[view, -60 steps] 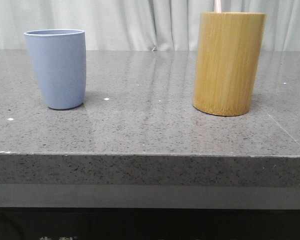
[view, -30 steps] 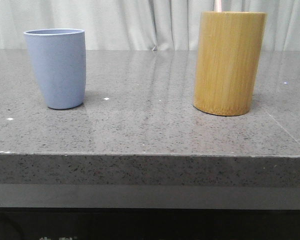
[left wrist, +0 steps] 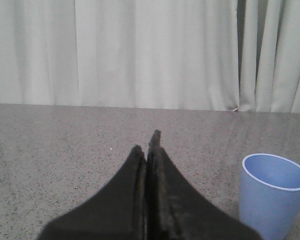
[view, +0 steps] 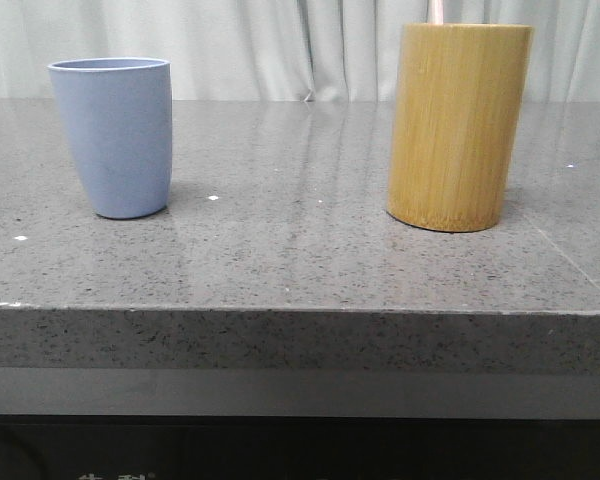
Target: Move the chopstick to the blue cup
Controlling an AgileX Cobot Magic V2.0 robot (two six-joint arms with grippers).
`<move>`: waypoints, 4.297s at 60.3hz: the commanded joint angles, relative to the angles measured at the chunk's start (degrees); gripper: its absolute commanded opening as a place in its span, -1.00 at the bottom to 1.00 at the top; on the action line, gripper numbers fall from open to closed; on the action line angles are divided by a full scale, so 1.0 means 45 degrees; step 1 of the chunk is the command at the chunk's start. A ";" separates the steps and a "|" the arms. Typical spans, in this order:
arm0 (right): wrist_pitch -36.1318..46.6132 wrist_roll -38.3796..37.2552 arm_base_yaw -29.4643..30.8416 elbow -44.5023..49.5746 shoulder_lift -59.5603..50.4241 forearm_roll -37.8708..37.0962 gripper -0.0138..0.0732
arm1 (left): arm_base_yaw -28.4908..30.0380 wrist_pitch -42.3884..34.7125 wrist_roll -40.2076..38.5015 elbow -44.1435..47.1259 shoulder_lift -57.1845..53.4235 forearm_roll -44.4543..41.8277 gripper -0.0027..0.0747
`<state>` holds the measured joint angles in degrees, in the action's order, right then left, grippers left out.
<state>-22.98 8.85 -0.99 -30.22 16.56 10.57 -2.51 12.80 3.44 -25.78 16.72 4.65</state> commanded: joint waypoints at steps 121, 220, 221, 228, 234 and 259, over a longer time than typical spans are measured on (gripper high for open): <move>0.0963 0.0039 0.0024 -0.0816 0.1210 0.0655 0.58 | -0.3846 0.5591 0.2013 -1.0283 1.0116 0.0022 0.67; 0.0874 0.0039 0.0014 -0.0816 0.1210 0.0655 0.58 | -0.7071 1.3318 0.1964 -1.7404 1.7878 0.0321 -0.98; 0.0874 0.0039 0.0014 -0.0816 0.1210 0.0655 0.58 | -0.7136 1.3318 0.1964 -1.7469 1.7878 0.0374 -0.98; 0.0874 0.0039 0.0014 -0.0816 0.1210 0.0655 0.58 | -0.7703 1.3289 0.1964 -1.7855 1.7878 0.0759 -0.98; 0.0874 0.0039 0.0014 -0.0816 0.1210 0.0655 0.58 | -0.8128 1.2908 0.1964 -1.7865 1.7935 0.0787 -0.98; 0.0856 0.0039 0.0013 -0.0816 0.1210 0.0655 0.58 | -0.8720 1.2548 0.1906 -1.8117 1.9220 0.1027 -0.84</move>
<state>-23.24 8.85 -0.99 -31.94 21.14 13.15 -41.25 71.32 12.46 -104.95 105.45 8.25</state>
